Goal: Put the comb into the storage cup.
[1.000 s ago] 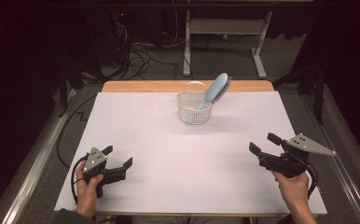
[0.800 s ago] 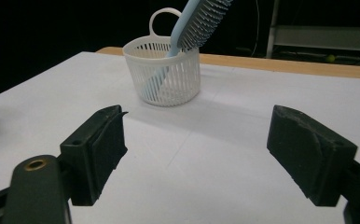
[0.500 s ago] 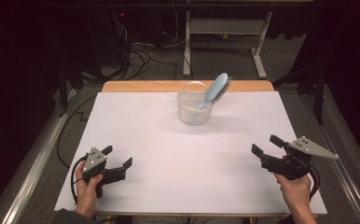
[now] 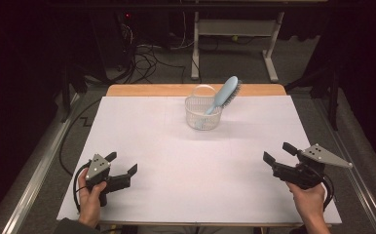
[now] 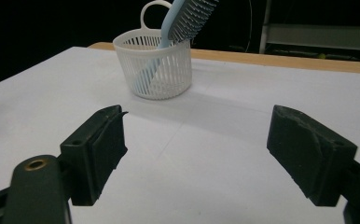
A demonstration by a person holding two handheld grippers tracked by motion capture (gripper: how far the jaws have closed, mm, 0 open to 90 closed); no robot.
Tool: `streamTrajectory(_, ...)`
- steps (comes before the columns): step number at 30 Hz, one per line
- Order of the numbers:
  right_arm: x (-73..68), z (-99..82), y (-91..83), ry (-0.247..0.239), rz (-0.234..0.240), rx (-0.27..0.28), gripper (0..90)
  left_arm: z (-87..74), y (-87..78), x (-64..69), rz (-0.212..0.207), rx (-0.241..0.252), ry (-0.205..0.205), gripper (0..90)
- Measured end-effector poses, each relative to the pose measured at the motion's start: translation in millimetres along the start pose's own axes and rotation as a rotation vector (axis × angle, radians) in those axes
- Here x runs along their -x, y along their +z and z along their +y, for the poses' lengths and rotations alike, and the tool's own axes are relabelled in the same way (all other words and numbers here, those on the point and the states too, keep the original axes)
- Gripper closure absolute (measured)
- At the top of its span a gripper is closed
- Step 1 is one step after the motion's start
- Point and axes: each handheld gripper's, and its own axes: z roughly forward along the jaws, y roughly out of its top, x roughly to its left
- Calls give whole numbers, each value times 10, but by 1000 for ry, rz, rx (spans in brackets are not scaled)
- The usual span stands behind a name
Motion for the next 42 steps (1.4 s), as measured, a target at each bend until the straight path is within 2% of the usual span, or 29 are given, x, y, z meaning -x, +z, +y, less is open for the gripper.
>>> streamTrajectory(5, 4, -23, 3, -7, -5, -6, 199, 0, 1, -2, 2, -2, 1, 124)
streamTrajectory(42, 105, -161, -27, 20, -31, -21, 199, 0, -18, -22, 11, 2, -2, 130)
